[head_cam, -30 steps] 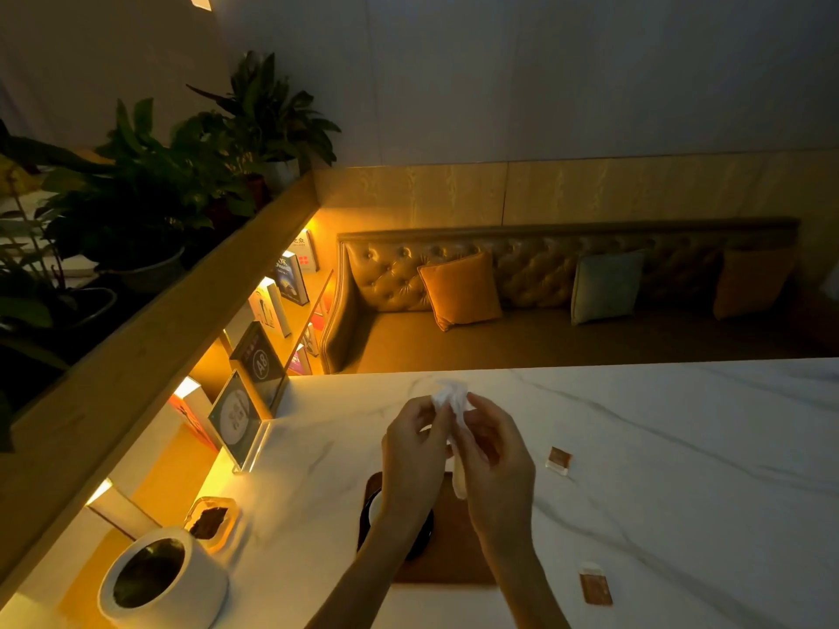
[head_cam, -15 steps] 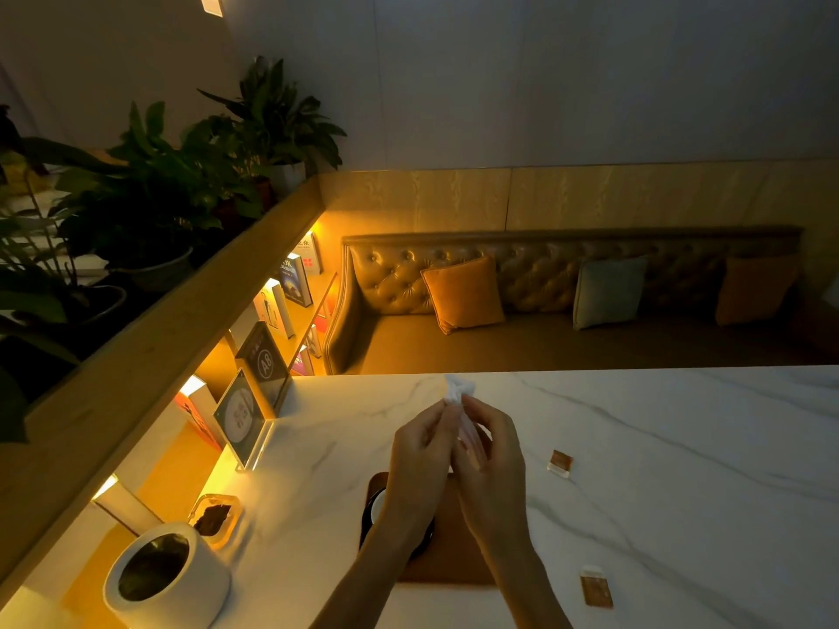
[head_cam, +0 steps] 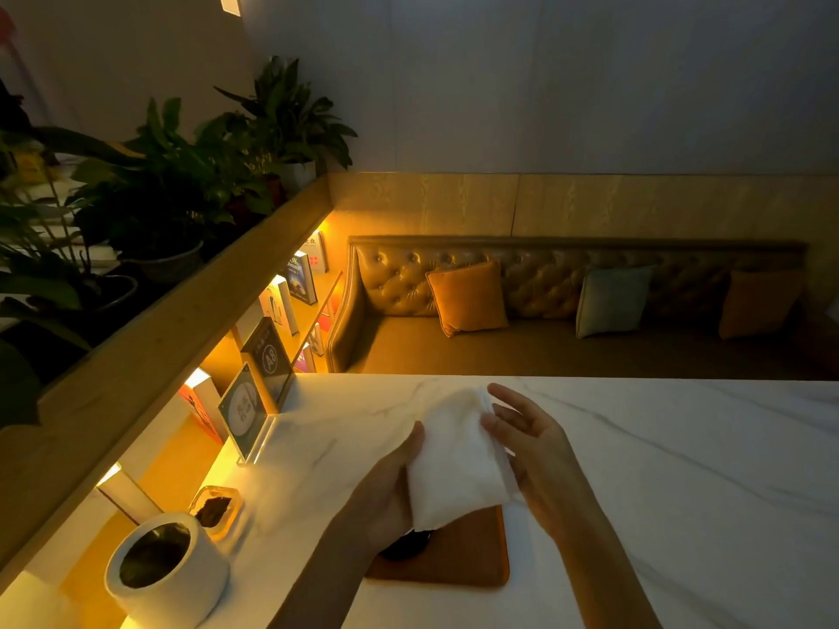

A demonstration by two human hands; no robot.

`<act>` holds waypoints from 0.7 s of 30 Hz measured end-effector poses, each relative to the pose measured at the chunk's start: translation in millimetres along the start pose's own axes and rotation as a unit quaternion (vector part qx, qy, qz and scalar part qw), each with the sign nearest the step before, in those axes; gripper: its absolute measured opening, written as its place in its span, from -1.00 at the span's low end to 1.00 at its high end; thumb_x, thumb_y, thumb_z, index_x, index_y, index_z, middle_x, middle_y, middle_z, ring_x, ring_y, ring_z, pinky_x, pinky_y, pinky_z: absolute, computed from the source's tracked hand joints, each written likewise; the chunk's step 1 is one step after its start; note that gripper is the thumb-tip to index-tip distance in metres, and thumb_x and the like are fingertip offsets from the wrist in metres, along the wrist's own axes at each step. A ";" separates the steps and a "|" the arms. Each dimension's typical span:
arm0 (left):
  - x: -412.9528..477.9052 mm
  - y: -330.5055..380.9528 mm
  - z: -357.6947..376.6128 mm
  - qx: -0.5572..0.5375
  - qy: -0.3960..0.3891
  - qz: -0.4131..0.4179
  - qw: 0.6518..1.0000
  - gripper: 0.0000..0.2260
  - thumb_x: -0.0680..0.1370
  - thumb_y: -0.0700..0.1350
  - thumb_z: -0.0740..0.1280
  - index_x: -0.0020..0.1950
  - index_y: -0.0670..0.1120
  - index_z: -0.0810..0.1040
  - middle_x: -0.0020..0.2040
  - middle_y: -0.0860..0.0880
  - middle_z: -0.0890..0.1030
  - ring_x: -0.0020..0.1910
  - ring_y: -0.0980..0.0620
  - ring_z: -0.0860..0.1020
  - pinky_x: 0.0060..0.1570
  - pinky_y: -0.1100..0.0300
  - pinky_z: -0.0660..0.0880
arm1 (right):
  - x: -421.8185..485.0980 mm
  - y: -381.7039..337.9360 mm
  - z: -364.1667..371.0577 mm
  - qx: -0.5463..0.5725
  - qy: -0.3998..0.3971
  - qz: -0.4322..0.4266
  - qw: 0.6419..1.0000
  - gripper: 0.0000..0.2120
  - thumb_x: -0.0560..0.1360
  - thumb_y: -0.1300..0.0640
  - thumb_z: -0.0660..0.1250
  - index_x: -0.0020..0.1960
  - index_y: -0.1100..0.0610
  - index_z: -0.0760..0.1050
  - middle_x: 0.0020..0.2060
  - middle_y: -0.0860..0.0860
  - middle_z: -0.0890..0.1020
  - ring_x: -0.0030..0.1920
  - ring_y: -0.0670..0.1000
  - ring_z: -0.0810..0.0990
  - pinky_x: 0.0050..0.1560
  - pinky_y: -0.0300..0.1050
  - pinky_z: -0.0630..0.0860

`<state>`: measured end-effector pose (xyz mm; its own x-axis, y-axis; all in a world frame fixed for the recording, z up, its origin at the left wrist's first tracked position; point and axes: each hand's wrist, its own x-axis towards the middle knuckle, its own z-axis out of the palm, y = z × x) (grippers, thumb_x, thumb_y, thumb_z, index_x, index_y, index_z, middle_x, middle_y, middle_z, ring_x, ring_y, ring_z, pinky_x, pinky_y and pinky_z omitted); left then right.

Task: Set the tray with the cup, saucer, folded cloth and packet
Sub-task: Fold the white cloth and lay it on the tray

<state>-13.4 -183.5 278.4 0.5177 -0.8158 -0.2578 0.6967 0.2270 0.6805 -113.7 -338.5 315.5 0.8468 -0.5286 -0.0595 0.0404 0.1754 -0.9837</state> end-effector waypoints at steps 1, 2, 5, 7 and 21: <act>1.3 -0.5 1.5 0.007 -0.004 0.017 1.000 -0.62 0.43 0.10 0.44 0.20 -0.02 0.64 0.16 -0.10 0.67 0.14 -0.11 0.65 -0.02 -0.01 0.62 | -0.6 3.0 -5.7 0.017 0.006 0.013 1.000 -0.54 0.36 0.05 0.45 0.25 -0.06 0.49 0.07 -0.01 0.66 0.04 0.08 0.67 -0.06 0.11 0.66; 2.8 0.2 2.4 0.036 0.021 0.033 0.999 -0.59 0.42 0.10 0.44 0.23 -0.01 0.61 0.16 -0.09 0.67 0.13 -0.10 0.65 -0.03 0.00 0.62 | -1.3 6.7 -10.9 0.026 0.008 0.031 0.999 -0.55 0.37 0.05 0.43 0.25 -0.03 0.50 0.05 0.01 0.67 0.03 0.08 0.68 -0.10 0.06 0.66; 7.1 5.5 6.7 0.184 0.105 0.086 0.974 -0.57 0.43 0.15 0.37 0.25 0.03 0.52 0.05 0.01 0.71 0.01 0.03 0.69 -0.16 0.15 0.64 | -3.5 18.6 -23.2 0.012 -0.032 0.094 0.995 -0.59 0.40 0.04 0.41 0.23 0.08 0.52 0.06 0.07 0.68 0.03 0.10 0.68 -0.06 0.01 0.65; 6.2 9.0 7.5 0.237 0.087 0.098 0.963 -0.65 0.49 0.14 0.32 0.23 0.06 0.52 0.09 0.00 0.69 0.05 0.04 0.68 -0.13 0.15 0.64 | -3.5 24.4 -28.6 -0.002 -0.033 0.105 0.994 -0.56 0.34 0.03 0.45 0.19 0.12 0.55 0.03 0.07 0.70 0.02 0.09 0.69 0.01 0.05 0.64; -5.0 28.0 -0.5 0.272 0.010 0.019 0.962 -0.53 0.46 -0.09 0.46 0.34 -0.05 0.45 0.20 -0.06 0.65 0.17 -0.06 0.64 0.10 -0.02 0.61 | 3.3 20.9 -39.1 -0.020 -0.057 0.109 0.992 -0.52 0.36 0.11 0.48 0.25 0.12 0.47 0.01 0.11 0.71 0.01 0.16 0.69 -0.08 0.06 0.66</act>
<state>3.8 -172.8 298.4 0.5516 -0.8004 -0.2348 0.3169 -0.0593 0.9466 -130.8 -369.1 288.1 0.8879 -0.3839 -0.2536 -0.1686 0.2414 -0.9557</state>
